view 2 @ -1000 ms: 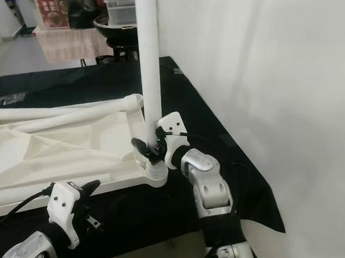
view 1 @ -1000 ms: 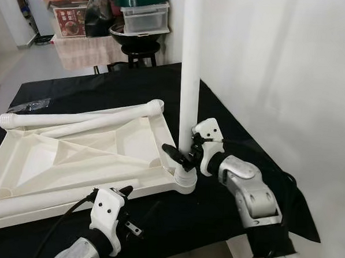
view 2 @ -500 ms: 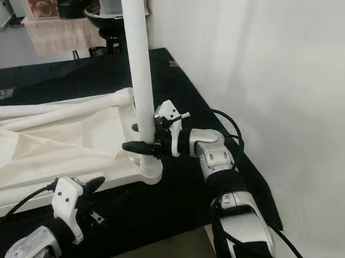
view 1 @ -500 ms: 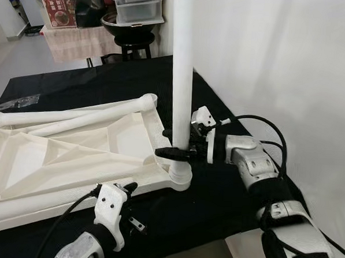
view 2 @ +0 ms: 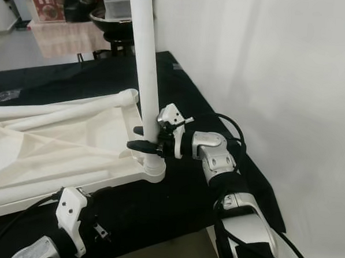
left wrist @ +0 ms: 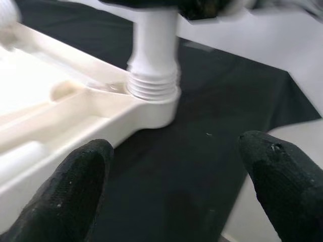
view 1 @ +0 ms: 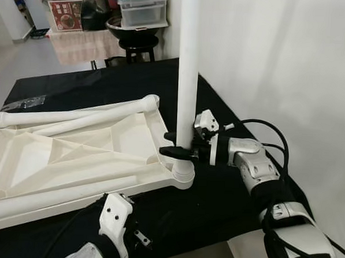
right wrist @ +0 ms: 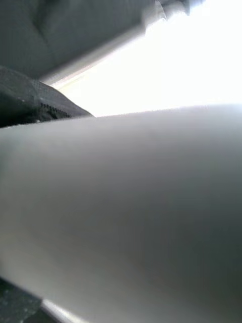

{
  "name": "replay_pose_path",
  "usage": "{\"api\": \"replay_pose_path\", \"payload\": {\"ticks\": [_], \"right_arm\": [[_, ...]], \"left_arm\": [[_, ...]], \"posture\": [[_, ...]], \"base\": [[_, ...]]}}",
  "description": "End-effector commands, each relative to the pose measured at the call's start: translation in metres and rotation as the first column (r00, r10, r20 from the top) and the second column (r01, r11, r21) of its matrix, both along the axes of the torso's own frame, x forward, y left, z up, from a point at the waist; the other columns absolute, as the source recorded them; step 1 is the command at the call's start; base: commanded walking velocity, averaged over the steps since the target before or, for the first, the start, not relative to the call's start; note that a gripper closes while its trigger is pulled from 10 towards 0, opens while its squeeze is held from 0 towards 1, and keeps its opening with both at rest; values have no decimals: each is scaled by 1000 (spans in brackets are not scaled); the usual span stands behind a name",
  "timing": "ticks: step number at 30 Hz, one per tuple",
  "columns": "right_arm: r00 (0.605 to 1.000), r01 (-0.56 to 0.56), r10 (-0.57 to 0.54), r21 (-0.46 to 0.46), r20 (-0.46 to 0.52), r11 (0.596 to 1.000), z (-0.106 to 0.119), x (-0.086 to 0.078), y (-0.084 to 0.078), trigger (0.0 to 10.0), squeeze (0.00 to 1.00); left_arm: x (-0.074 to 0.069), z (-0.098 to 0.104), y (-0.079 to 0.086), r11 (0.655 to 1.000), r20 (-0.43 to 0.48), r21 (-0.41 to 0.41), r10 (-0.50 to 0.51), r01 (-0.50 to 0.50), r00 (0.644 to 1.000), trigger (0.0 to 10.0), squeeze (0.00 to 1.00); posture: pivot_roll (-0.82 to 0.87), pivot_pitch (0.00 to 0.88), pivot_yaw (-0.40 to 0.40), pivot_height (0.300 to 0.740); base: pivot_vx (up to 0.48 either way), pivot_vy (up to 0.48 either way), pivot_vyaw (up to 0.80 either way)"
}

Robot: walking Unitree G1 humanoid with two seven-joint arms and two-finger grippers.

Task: Building children table

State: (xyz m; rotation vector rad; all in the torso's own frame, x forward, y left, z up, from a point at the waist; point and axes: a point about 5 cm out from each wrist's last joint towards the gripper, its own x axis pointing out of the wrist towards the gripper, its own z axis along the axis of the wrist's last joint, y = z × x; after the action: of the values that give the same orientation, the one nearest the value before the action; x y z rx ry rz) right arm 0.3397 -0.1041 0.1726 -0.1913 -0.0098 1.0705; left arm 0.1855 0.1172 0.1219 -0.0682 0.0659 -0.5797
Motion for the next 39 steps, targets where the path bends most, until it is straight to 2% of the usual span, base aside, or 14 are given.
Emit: {"api": "replay_pose_path", "payload": {"ticks": [1, 4, 12, 13, 15, 16, 26, 28, 29, 33, 34, 36, 37, 39], "right_arm": [[995, 99, -99, -105, 8, 990, -15, -8, 7, 0, 0], [909, 410, -408, 8, -83, 912, -30, -46, 29, 0, 0], [889, 442, -439, -1, -128, 897, -30, -41, 26, 0, 0], [878, 462, -458, -9, -141, 887, -29, -40, 26, 10000, 0], [861, 489, -485, -17, -150, 872, -27, -42, 26, 10000, 0], [870, 467, -460, -6, -176, 884, -22, -42, 28, 10000, 1000], [981, -148, 157, 85, -114, 985, 12, -22, 30, 10000, 1000], [964, -219, 228, 77, -137, 973, 10, -21, 26, 10000, 851], [945, -280, 287, 66, -159, 958, 8, -16, 20, 10000, 0], [937, -291, 299, 68, -180, 954, 13, 5, 11, 10000, 0], [928, -303, 311, 70, -204, 950, 14, 8, 10, 7294, 0], [920, -315, 323, 71, -221, 946, 14, 9, 10, 7294, 0], [912, -328, 336, 74, -235, 942, 14, 9, 10, 2824, 0], [898, -364, 365, 51, -248, 930, 11, 12, 7, 0, 0]], "left_arm": [[0, 0, 2, 1000, 11, 26, 9, -10, 1000, 10000, 0], [7, 2, 7, 999, 9, 7, 34, -34, 999, 10000, 0], [11, 0, 8, 999, 2, 13, 36, -36, 999, 10000, 0], [12, 0, 8, 999, 1, 11, 45, -45, 999, 10000, 0], [12, -1, 9, 999, 1, 9, 52, -52, 999, 10000, 0], [12, -1, 9, 998, 2, 8, 61, -61, 998, 10000, 0], [17, -5, 6, 998, -5, 7, 55, -55, 998, 10000, 0], [18, -5, 5, 998, -5, 8, 55, -55, 998, 10000, 0], [19, -6, 5, 998, -3, 10, 54, -54, 999, 10000, 0], [19, -6, 4, 998, 8, 14, 59, -59, 998, 10000, 0], [20, -5, 4, 998, 12, 12, 61, -61, 998, 10000, 0], [20, -5, 4, 998, 14, 10, 62, -62, 998, 10000, 0], [20, -5, 4, 998, 15, 8, 62, -63, 998, 10000, 0], [20, -5, 4, 998, 17, 11, 63, -63, 998, 10000, 0]], "posture": [[11, 101, 19, 740], [-37, 105, 49, 740], [-14, 90, 38, 740], [-12, 86, 37, 740], [-12, 83, 37, 740], [-9, 78, 37, 740], [-6, 47, 29, 740], [-3, 39, 26, 740], [10, 37, 18, 740], [13, 36, 13, 740], [15, 36, 16, 740], [15, 37, 17, 740], [15, 38, 18, 740], [22, 40, 14, 740]], "base": [[0, 0, 0], [0, 0, 0], [0, 0, 0], [0, 0, 0], [0, 0, 0], [0, 0, 0], [0, 0, 0], [0, 0, 0], [0, 0, 0], [0, 0, 0], [0, 0, 0], [0, 0, 0], [0, 0, 0], [0, 0, 0]]}}
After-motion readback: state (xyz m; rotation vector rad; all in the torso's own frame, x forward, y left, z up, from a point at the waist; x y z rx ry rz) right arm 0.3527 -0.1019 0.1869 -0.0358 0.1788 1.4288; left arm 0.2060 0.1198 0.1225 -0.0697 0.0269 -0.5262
